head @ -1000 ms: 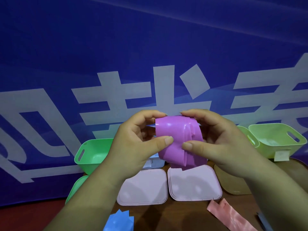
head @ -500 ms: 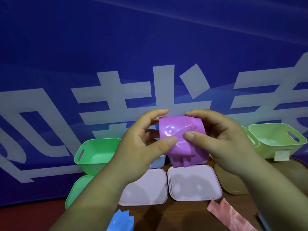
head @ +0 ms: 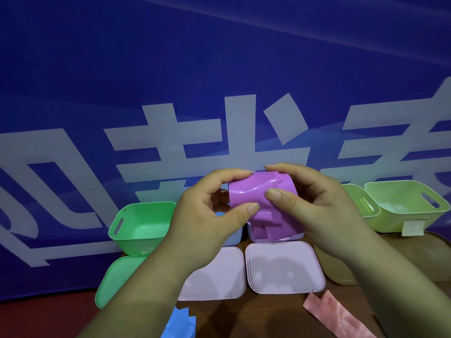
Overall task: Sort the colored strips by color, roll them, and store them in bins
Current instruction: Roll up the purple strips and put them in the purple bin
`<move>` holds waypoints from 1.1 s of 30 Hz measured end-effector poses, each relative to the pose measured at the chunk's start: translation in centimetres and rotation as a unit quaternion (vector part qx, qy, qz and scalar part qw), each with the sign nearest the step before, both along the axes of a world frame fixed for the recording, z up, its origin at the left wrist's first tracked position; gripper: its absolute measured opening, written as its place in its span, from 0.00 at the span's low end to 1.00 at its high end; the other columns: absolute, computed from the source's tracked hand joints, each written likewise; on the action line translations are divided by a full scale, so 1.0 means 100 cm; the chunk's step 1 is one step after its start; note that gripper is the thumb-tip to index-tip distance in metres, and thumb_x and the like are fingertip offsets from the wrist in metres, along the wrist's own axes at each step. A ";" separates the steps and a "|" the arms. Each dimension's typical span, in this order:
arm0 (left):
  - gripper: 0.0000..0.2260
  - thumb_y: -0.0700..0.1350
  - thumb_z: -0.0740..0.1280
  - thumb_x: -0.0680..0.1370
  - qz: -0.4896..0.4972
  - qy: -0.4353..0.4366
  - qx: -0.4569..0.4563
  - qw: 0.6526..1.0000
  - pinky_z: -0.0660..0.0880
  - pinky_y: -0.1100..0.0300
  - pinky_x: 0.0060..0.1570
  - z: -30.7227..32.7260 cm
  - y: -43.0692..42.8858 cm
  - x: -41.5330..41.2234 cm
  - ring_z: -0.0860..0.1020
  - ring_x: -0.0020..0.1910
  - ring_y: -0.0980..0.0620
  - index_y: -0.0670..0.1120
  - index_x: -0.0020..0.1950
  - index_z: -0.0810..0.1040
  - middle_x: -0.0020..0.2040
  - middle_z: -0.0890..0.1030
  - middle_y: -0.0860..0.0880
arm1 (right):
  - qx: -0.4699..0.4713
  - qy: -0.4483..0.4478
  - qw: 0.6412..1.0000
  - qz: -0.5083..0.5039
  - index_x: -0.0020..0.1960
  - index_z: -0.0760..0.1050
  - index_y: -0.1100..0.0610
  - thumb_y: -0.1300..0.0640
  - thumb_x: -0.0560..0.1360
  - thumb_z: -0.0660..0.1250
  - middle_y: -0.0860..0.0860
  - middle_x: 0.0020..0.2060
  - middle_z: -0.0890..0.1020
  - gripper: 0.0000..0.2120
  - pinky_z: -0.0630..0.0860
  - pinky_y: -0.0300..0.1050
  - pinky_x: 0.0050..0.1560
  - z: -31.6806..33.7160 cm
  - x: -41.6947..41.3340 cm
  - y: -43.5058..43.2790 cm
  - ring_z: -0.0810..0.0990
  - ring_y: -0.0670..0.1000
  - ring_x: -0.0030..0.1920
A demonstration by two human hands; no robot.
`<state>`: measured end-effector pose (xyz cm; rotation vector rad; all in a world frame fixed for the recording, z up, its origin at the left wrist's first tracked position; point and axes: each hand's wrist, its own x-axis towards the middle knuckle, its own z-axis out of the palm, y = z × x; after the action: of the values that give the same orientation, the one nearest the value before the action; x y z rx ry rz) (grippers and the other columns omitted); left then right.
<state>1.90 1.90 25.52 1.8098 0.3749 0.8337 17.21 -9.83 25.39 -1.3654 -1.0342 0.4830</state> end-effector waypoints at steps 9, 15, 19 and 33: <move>0.18 0.47 0.72 0.67 -0.019 -0.025 -0.083 0.996 0.80 0.64 0.43 0.002 0.001 0.001 0.83 0.48 0.57 0.54 0.56 0.79 0.51 0.83 0.56 | 0.039 -0.080 0.996 0.009 0.61 0.75 0.36 0.47 0.72 0.72 0.39 0.53 0.81 0.19 0.78 0.35 0.48 -0.006 -0.004 0.000 0.82 0.45 0.52; 0.21 0.47 0.71 0.68 -0.026 -0.024 -0.131 0.991 0.82 0.59 0.46 -0.001 -0.001 0.003 0.84 0.48 0.52 0.51 0.60 0.77 0.49 0.84 0.52 | 0.039 -0.199 0.979 -0.035 0.64 0.72 0.35 0.43 0.75 0.63 0.37 0.58 0.78 0.17 0.74 0.34 0.55 -0.009 -0.004 0.002 0.78 0.44 0.59; 0.19 0.49 0.70 0.69 -0.020 -0.017 -0.114 0.993 0.82 0.61 0.46 -0.002 -0.002 0.004 0.84 0.48 0.54 0.52 0.60 0.76 0.50 0.84 0.55 | 0.020 -0.233 0.971 -0.047 0.62 0.71 0.39 0.43 0.78 0.58 0.35 0.56 0.76 0.13 0.71 0.31 0.54 -0.012 -0.005 0.003 0.77 0.43 0.57; 0.21 0.58 0.71 0.72 -0.018 0.021 0.079 0.997 0.79 0.54 0.58 -0.021 -0.006 0.003 0.76 0.64 0.53 0.67 0.65 0.72 0.64 0.74 0.60 | -0.011 -0.163 0.982 -0.092 0.57 0.70 0.36 0.37 0.76 0.55 0.34 0.52 0.77 0.11 0.73 0.30 0.46 -0.013 -0.008 0.006 0.78 0.42 0.53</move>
<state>2.20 1.32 23.39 1.9767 0.3092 0.8214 16.41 -9.18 24.08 -1.5782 -1.1538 0.1337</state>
